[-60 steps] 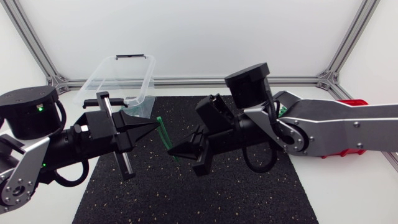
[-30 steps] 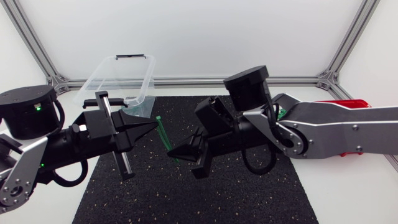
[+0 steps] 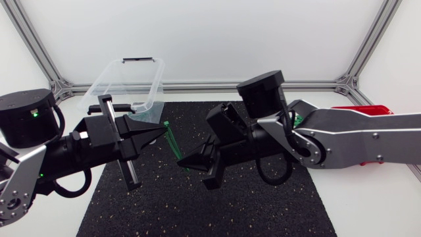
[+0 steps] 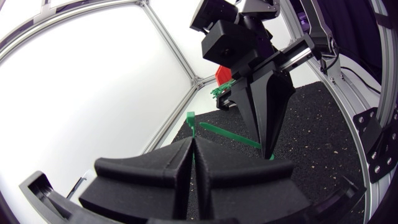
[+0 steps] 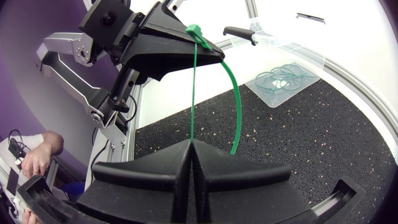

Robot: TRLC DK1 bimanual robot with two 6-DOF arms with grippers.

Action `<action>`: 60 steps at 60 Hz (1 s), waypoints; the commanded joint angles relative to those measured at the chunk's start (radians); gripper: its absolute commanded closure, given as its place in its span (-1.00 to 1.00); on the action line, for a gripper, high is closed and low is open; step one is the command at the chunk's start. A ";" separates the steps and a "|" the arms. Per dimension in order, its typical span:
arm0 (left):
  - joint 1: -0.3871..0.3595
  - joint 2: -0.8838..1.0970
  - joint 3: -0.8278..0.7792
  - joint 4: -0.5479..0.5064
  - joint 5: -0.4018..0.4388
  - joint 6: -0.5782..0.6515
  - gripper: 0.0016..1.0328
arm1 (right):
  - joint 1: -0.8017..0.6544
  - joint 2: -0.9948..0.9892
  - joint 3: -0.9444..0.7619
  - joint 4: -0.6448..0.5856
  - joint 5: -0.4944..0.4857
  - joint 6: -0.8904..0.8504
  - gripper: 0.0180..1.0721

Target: Take a green cable tie from the red box, thread the tail through the head to close it, then place it in the transparent bin on the left.

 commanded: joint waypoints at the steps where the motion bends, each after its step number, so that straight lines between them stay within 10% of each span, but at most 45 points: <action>1: -0.005 0.005 -0.010 0.021 0.000 0.001 0.94 | 0.008 -0.009 -0.027 0.008 0.004 0.015 0.91; 60: -0.034 0.015 -0.038 0.038 -0.012 0.002 0.94 | 0.004 -0.033 -0.044 0.023 0.004 0.016 0.91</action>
